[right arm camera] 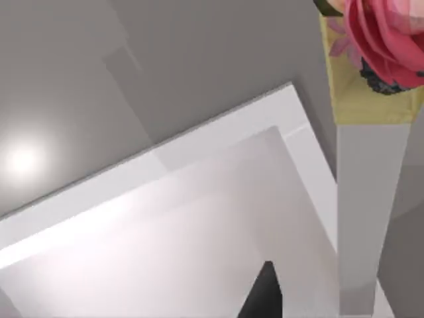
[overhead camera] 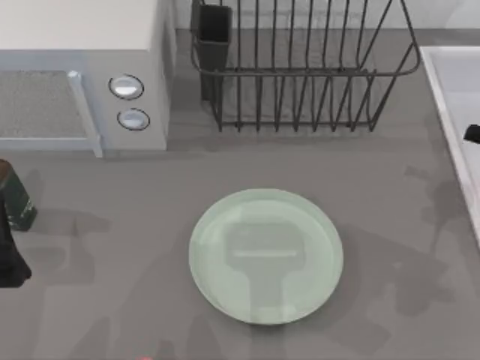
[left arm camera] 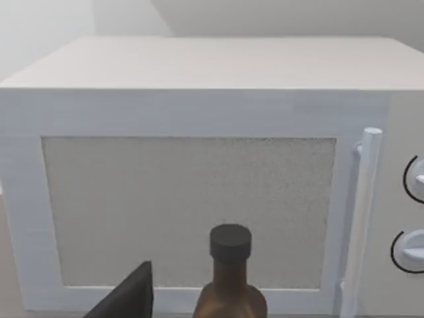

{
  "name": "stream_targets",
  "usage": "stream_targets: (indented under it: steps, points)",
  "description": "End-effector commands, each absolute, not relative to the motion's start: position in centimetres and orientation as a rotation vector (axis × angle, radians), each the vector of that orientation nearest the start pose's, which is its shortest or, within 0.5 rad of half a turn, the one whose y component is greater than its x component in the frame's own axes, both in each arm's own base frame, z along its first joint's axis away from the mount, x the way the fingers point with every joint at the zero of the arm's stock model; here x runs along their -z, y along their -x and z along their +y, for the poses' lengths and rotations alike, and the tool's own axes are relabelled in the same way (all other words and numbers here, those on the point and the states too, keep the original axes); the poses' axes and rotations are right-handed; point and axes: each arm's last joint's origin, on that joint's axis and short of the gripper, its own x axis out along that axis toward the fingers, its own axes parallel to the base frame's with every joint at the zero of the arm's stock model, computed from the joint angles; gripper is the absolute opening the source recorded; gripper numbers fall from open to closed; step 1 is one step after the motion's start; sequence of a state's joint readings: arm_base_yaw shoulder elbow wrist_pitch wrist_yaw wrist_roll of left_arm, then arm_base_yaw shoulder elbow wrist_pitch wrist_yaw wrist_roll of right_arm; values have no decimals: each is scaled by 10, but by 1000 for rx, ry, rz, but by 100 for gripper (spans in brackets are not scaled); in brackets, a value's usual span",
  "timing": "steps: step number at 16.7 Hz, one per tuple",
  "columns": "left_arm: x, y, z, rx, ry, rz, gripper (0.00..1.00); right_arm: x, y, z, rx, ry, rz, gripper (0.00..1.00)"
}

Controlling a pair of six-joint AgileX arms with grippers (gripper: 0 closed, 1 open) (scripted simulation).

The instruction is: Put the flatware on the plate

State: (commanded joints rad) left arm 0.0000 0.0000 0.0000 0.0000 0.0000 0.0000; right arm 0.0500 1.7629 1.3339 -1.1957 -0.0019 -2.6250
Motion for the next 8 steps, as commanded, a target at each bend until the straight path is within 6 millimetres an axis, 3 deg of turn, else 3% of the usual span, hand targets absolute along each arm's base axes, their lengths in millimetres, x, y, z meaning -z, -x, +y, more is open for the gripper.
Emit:
stream_targets:
  steps: [4,8]
  points:
    - [-160,-106,-1,0,0,0,100,-199,-340,104,-2422,2240,-291,0]
    - [-160,-106,-1,0,0,0,100,-189,-337,192,-2581,2417,-1171,0]
